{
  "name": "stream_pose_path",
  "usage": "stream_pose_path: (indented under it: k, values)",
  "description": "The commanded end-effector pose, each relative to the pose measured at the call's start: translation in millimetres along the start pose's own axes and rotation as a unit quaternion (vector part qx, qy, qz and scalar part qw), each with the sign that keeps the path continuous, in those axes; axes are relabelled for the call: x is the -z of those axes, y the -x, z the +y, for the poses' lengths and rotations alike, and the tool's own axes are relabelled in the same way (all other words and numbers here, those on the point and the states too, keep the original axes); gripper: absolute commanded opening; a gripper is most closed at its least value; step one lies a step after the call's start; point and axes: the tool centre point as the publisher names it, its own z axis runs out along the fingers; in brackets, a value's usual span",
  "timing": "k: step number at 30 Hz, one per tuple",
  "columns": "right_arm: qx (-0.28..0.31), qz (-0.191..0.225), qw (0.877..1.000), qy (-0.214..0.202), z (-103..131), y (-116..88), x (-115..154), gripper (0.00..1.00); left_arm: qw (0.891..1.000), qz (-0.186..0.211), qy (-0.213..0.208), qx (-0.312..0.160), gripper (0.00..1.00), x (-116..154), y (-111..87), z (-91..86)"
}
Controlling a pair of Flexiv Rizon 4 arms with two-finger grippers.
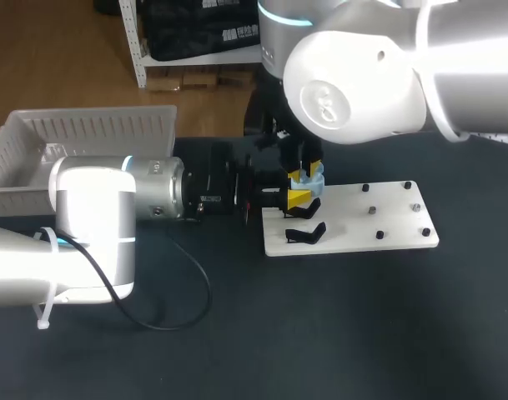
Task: Pick up each earbud case from the left stands, insert the matching earbuds, close the lid, and place the case in the box.
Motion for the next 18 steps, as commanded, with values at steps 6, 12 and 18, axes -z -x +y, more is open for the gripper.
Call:
stream_pose_path:
  k: [6,12,18]
  values:
    - [0.001,0.004,1.000,-0.005,-0.9,3.0,-2.8,0.00,1.000,-0.002,0.001,-0.002,0.00,-0.4,-1.1,-0.5]
    - [-0.005,-0.007,1.000,-0.002,1.1,1.4,3.1,0.97,1.000,-0.002,0.001,-0.002,0.00,-0.4,-1.1,-0.5]
    - [-0.008,-0.021,1.000,-0.004,0.5,-3.0,14.5,1.00,1.000,-0.002,0.001,-0.002,0.00,-0.4,-1.1,-0.5]
